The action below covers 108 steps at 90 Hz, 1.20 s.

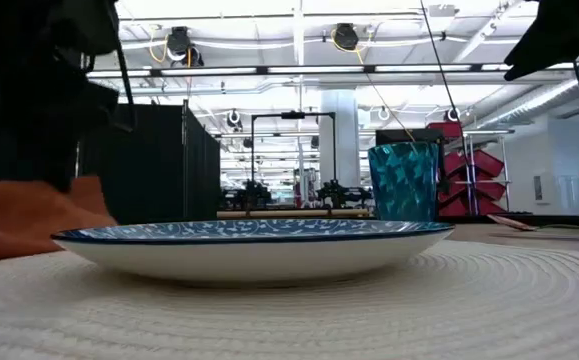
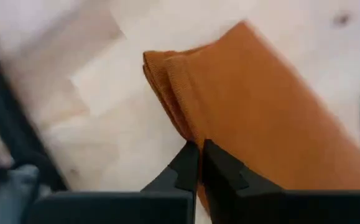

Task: Set table place
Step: Put the brown table napkin to the left of the white tablemat

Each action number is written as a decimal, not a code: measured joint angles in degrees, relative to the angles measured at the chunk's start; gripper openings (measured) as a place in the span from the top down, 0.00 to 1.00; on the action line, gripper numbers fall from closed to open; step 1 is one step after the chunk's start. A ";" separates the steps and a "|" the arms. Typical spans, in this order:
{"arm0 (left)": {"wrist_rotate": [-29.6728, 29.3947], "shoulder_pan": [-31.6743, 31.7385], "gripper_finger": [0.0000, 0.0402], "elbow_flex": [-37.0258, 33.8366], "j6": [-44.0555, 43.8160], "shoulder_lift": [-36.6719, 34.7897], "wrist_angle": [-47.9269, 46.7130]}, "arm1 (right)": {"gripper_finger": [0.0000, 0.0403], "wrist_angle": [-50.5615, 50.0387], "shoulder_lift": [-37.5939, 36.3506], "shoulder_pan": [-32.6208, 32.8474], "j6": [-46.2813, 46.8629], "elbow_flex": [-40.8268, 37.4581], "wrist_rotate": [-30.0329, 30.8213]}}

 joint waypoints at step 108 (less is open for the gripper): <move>17.81 -11.70 0.73 -0.73 -4.41 9.20 11.71 | 0.22 -0.01 0.00 0.00 0.00 0.00 -0.31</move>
